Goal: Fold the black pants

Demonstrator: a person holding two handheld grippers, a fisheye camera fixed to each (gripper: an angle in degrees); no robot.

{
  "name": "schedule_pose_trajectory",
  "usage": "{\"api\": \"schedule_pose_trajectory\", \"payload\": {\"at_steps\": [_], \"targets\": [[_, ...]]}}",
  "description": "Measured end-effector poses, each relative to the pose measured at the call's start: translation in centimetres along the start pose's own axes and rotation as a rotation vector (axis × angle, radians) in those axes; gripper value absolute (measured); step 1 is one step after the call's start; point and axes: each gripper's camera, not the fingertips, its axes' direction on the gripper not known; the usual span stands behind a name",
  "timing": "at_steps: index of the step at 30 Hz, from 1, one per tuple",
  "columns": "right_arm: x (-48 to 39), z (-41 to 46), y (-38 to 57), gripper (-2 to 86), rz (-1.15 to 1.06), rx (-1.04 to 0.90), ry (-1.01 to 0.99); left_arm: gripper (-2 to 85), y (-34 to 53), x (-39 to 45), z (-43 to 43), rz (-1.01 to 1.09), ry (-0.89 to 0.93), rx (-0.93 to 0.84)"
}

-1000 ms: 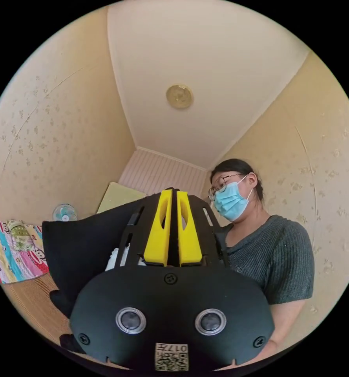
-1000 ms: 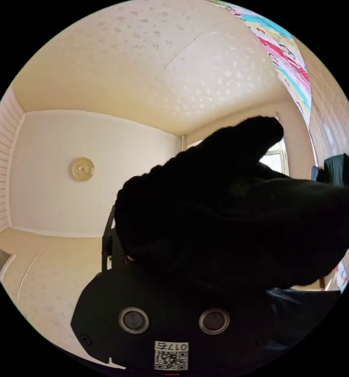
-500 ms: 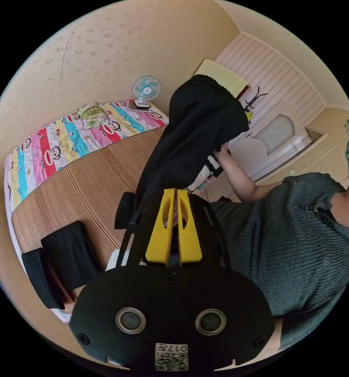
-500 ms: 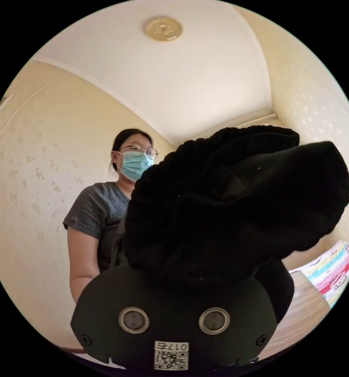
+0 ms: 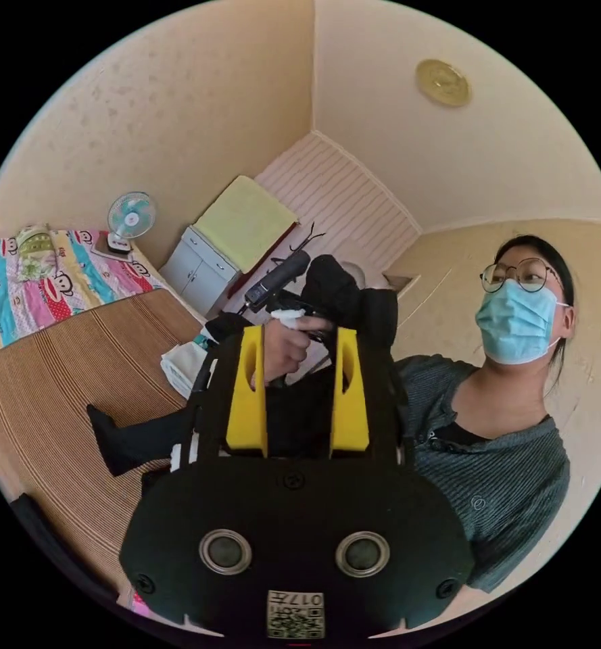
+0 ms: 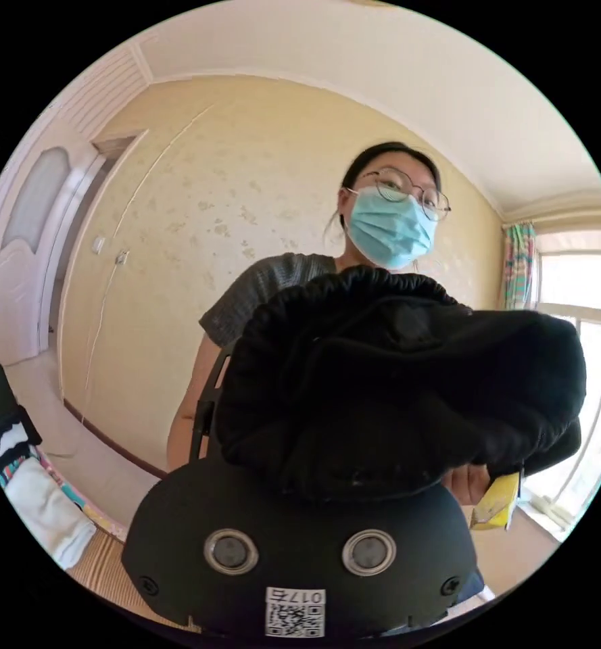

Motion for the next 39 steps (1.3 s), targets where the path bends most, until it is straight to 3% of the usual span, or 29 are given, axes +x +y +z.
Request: {"api": "schedule_pose_trajectory", "payload": {"at_steps": [3,8,12,17,21,22,24,26,27,29,31,35,39], "targets": [[1.2,-0.1,2.9,16.3,0.021,0.087,-0.023,14.4,-0.6,-2.3,-0.8,-0.043,0.196,0.049],[2.6,0.4,7.8,15.4,0.073,0.189,0.005,13.5,-0.6,-5.8,-3.6,-0.165,0.224,0.077],[5.1,1.8,10.8,14.8,0.129,0.218,-0.054,18.0,-0.3,-9.2,-6.2,-0.263,0.377,0.099],[9.7,3.4,16.1,13.4,0.262,0.297,-0.117,18.5,-1.5,-9.9,-3.8,-0.361,0.294,-0.171],[12.1,4.5,19.4,12.2,0.377,0.34,-0.154,10.7,-1.1,-11.0,-3.3,-0.374,0.288,-0.121],[12.4,4.6,20.3,11.7,0.458,0.333,-0.102,9.9,-1.0,-11.1,-3.3,-0.36,0.297,-0.1],[11.6,3.7,21.9,11.0,0.629,0.372,0.077,7.5,-0.3,-11.1,-3.7,-0.246,0.511,0.073],[7.1,2.5,22.6,10.4,0.782,0.416,0.469,6.7,-0.3,-10.4,-4.2,-0.135,0.636,0.178],[5.7,2.6,22.2,10.0,0.796,0.407,0.588,6.3,-0.4,-9.6,-5.0,-0.068,0.587,0.229],[0.0,4.7,20.1,8.2,0.823,0.363,1.074,6.0,-0.4,-8.3,-6.5,-0.004,0.369,0.283],[-2.2,7.8,18.6,7.6,0.834,0.298,1.305,5.7,-0.4,-7.3,-7.3,0.026,0.202,0.342],[-1.2,17.0,18.0,8.5,0.819,0.129,1.548,5.4,-0.9,-5.8,-6.6,0.104,0.06,0.463],[2.7,24.6,20.7,14.0,0.832,0.037,1.666,5.4,-2.4,-3.4,-3.7,0.186,-0.046,0.519]]}}
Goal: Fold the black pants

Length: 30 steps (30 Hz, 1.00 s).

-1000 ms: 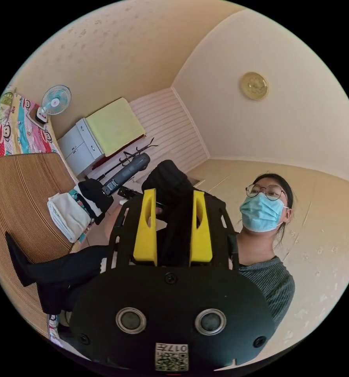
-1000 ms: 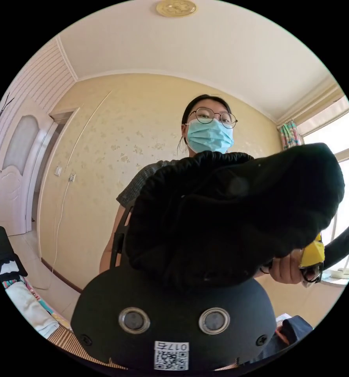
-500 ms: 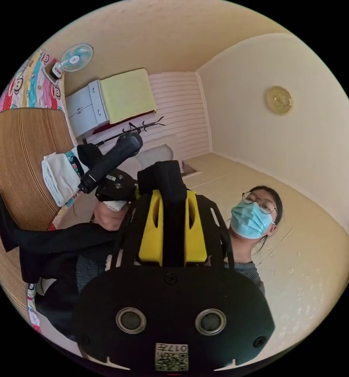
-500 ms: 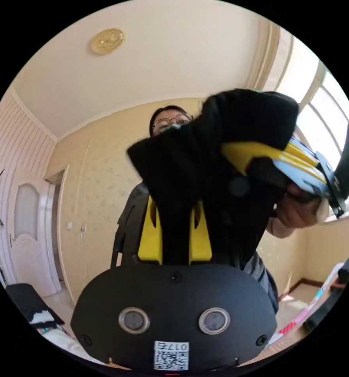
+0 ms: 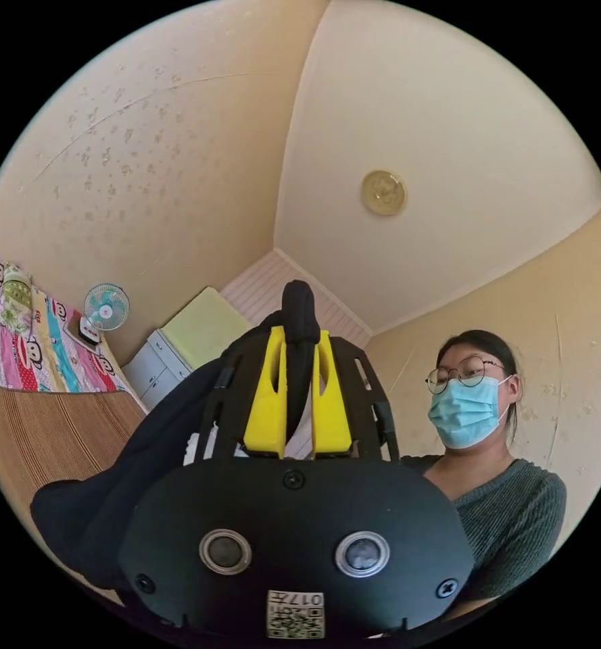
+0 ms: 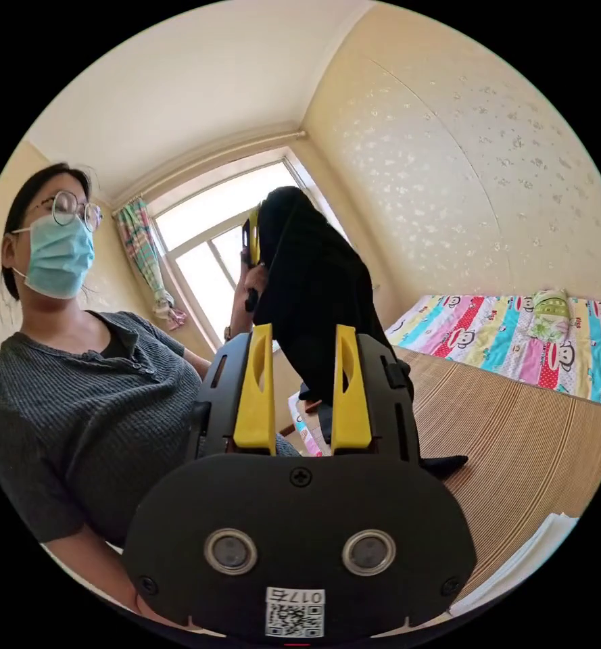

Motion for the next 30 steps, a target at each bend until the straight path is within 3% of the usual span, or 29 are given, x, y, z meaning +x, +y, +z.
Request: {"api": "schedule_pose_trajectory", "payload": {"at_steps": [5,11,15,18,22,25,30], "targets": [[-7.4,5.2,6.3,22.0,-0.102,-0.027,0.198,5.5,0.4,4.3,4.5,0.181,-0.058,0.008],[-13.4,6.6,10.9,23.6,-0.19,-0.04,0.563,5.4,1.8,9.4,7.8,0.326,-0.118,0.053],[-18.4,4.2,12.5,23.2,-0.272,0.181,0.514,5.6,3.2,13.1,8.3,0.439,-0.16,0.109],[-23.8,0.6,13.1,13.6,-0.403,0.391,0.595,5.6,3.9,14.2,7.9,0.422,-0.167,0.114],[-28.2,-5.1,12.4,9.9,-0.482,0.546,0.594,5.7,4.9,15.0,5.5,0.435,-0.231,0.172],[-28.8,-8.5,10.8,8.1,-0.466,0.559,0.545,5.6,5.6,15.0,2.7,0.416,-0.211,0.217],[-28.5,-10.9,7.1,9.7,-0.316,0.362,0.549,5.6,7.1,16.4,-0.7,0.422,-0.193,0.229]]}}
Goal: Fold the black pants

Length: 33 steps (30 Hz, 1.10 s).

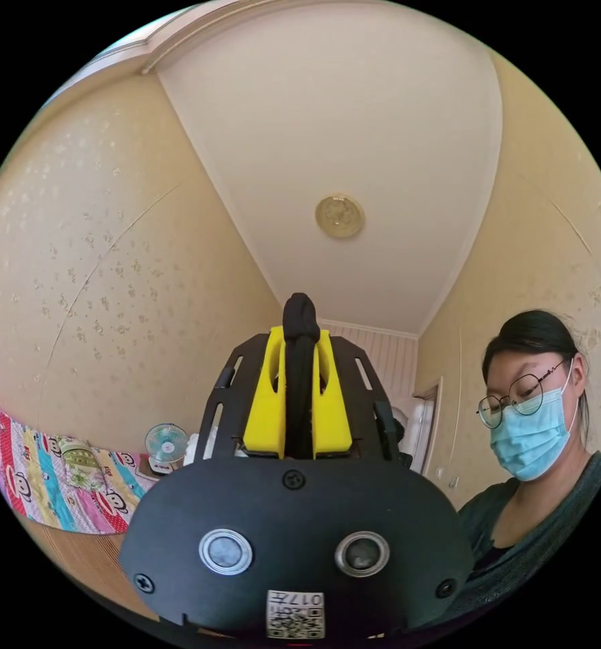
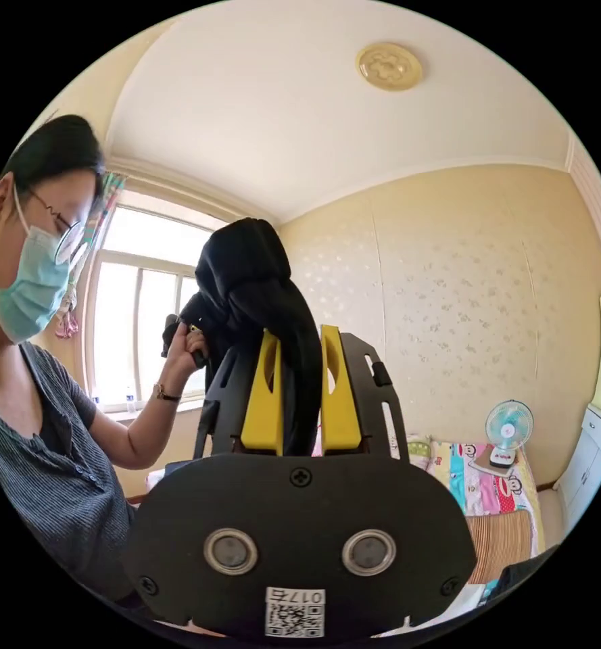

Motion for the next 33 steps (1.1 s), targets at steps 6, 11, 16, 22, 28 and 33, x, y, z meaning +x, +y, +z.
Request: {"api": "schedule_pose_trajectory", "payload": {"at_steps": [6,11,16,22,28,33], "targets": [[1.0,-0.6,0.9,8.6,0.101,-0.019,-0.278,5.5,0.6,2.2,-3.1,0.015,-0.029,0.002],[1.6,-2.9,0.6,7.1,0.2,0.03,-0.492,5.5,0.2,4.3,-6.1,0.043,0.022,0.014],[-3.0,-6.9,-5.3,6.5,0.032,0.034,-0.405,5.6,-1.9,9.5,-7.8,0.149,0.103,0.044],[-7.1,-10.4,-13.8,7.3,-0.059,-0.048,-0.239,5.9,-7.3,15.5,-8.5,0.293,0.165,0.075],[-3.3,-7.9,-16.6,7.2,-0.037,-0.342,-0.318,6.1,-7.3,16.8,-9.4,0.328,0.088,0.132],[6.1,-5.3,-13.4,5.5,0.167,-0.303,-0.655,5.7,-4.2,13.8,-8.9,0.327,-0.01,0.148]]}}
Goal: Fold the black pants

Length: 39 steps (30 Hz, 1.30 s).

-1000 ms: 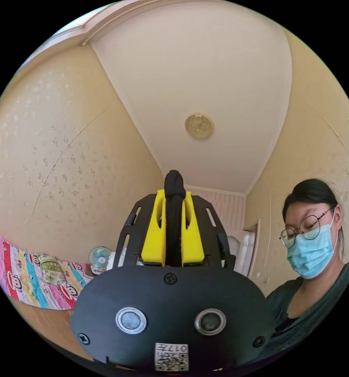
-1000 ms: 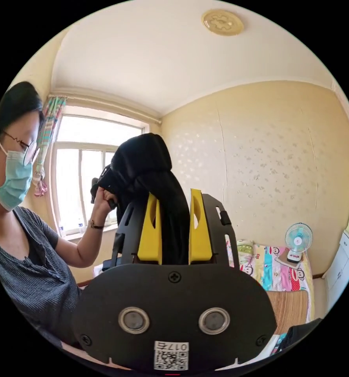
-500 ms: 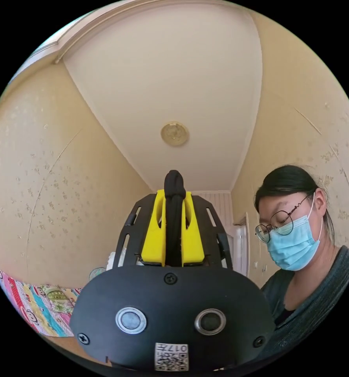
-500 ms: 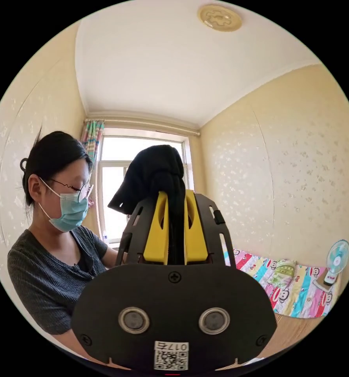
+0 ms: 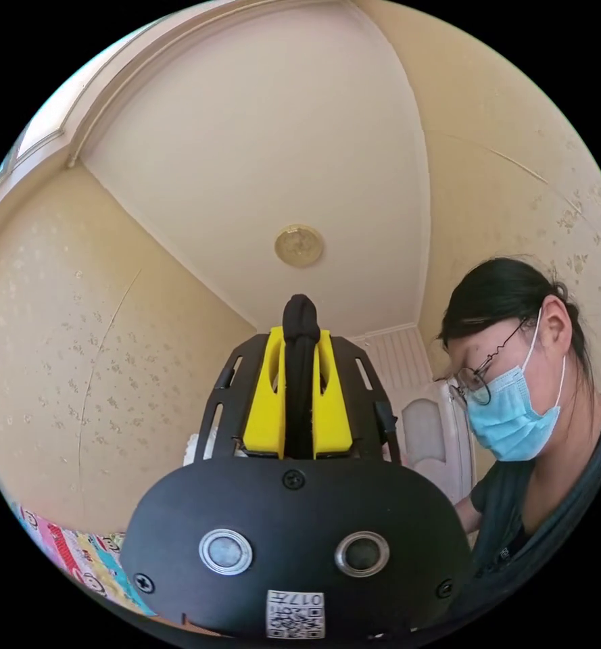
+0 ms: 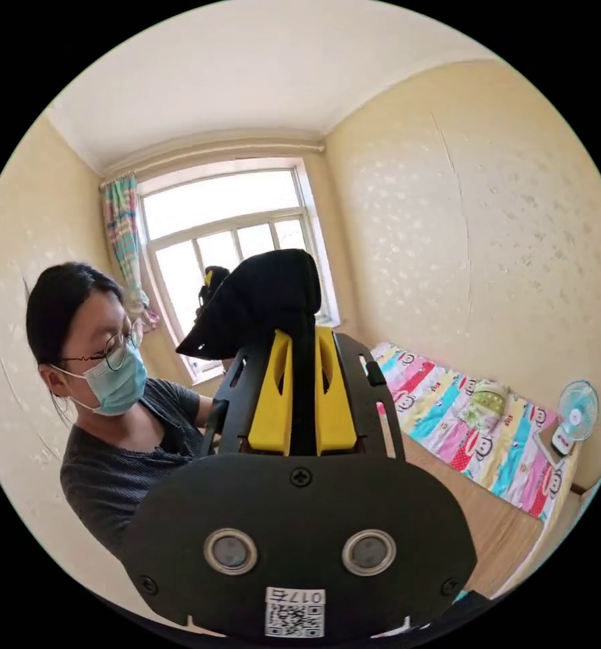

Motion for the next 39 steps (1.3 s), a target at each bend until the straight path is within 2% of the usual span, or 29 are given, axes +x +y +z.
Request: {"api": "schedule_pose_trajectory", "payload": {"at_steps": [2,4,6,9,11,14,22,30,34,37,39], "targets": [[2.1,-1.1,1.0,4.8,-0.037,0.049,-0.277,5.6,0.3,0.5,-0.5,0.022,-0.019,0.027],[1.8,-2.0,1.3,4.5,-0.052,0.087,-0.307,5.6,-0.2,2.4,-1.3,0.118,-0.072,0.053],[0.2,-2.8,1.1,4.2,-0.085,0.111,-0.247,5.6,-1.7,4.6,-1.7,0.22,-0.106,0.056],[-4.2,-4.0,-0.1,3.8,-0.218,0.131,-0.023,5.8,-3.5,6.0,-1.7,0.294,-0.136,0.073],[-7.0,-4.4,-1.3,3.7,-0.245,0.155,0.151,5.8,-4.5,6.3,-1.6,0.32,-0.197,0.077],[-9.2,-4.8,-3.1,4.0,-0.281,0.184,0.266,5.9,-5.8,5.7,-1.6,0.328,-0.213,0.098],[-7.4,-7.0,-8.5,5.2,-0.316,0.24,0.263,5.9,-9.3,-0.3,-0.7,0.299,-0.185,0.153],[1.7,-8.2,-15.2,5.9,-0.222,0.226,0.247,6.2,-12.1,-13.6,4.6,0.181,-0.19,0.091],[12.7,-6.9,-17.5,6.1,-0.036,0.16,0.272,6.3,-10.0,-23.6,7.0,0.03,-0.252,0.025],[24.8,-5.4,-20.5,6.1,0.143,0.1,0.275,6.4,-6.6,-36.0,10.7,-0.136,-0.375,-0.061],[33.9,-3.9,-23.3,6.2,0.217,0.055,0.334,6.4,-3.2,-49.6,15.2,-0.251,-0.461,-0.182]]}}
